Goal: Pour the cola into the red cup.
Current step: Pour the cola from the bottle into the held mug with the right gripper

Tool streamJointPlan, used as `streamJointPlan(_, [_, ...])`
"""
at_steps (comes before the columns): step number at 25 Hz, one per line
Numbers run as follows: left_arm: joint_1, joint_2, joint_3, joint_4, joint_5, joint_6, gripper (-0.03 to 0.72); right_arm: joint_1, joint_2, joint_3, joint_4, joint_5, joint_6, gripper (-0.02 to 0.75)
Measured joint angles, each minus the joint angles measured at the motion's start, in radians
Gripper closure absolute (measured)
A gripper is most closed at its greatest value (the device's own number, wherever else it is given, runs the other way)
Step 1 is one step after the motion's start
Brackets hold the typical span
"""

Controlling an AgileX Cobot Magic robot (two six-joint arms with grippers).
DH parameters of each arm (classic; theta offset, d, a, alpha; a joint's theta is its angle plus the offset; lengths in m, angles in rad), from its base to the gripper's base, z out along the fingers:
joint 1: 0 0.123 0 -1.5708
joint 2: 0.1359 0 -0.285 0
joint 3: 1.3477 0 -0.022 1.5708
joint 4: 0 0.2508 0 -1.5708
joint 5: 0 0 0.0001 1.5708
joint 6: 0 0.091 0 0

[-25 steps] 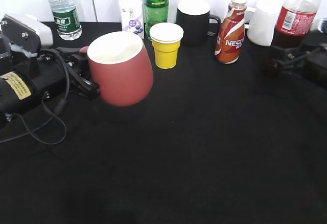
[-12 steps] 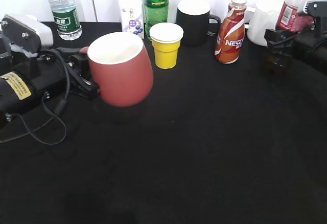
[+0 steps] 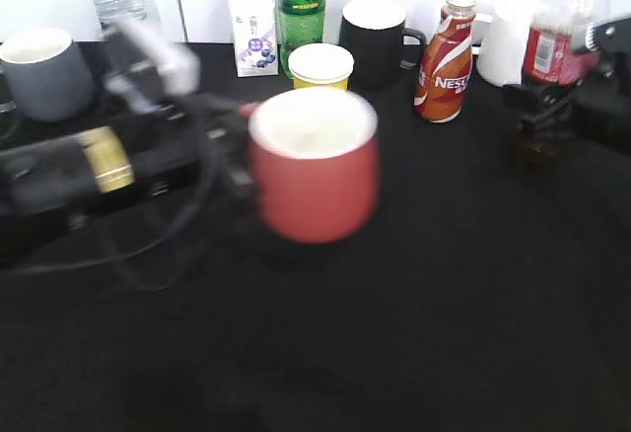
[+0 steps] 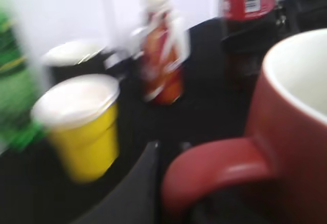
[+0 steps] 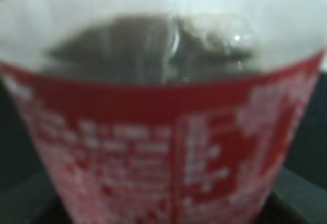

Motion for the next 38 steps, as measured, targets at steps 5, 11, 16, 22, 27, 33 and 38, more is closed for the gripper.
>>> streamJointPlan(5, [-0.092,0.065,-0.136,-0.010,0.039,-0.001,0.626,-0.002,-0.216,0.005,-0.217,0.004,-0.007,0.248])
streamJointPlan(11, [-0.154,0.121,-0.264,-0.042,0.118,-0.008,0.626,-0.002,-0.272,0.005,-0.240,0.003,-0.425,0.248])
streamJointPlan(16, [-0.156,0.121,-0.268,-0.047,0.130,-0.011,0.626,-0.002,-0.272,0.005,-0.240,0.003,-0.711,0.248])
streamJointPlan(22, [-0.156,0.122,-0.269,-0.047,0.133,-0.011,0.626,-0.002,-0.272,0.005,-0.240,0.003,-0.968,0.248])
streamJointPlan(27, [-0.156,0.122,-0.269,-0.047,0.135,-0.011,0.626,-0.002,-0.272,0.005,-0.243,0.003,-1.110,0.248])
streamJointPlan(33, [-0.156,0.122,-0.269,-0.043,0.171,-0.011,0.626,-0.002,-0.272,0.005,-0.245,0.003,-1.172,0.248])
streamJointPlan(38, [-0.156,0.122,-0.269,-0.042,0.192,-0.011,0.626,-0.002,-0.272,0.005,-0.245,0.003,-1.215,0.248])
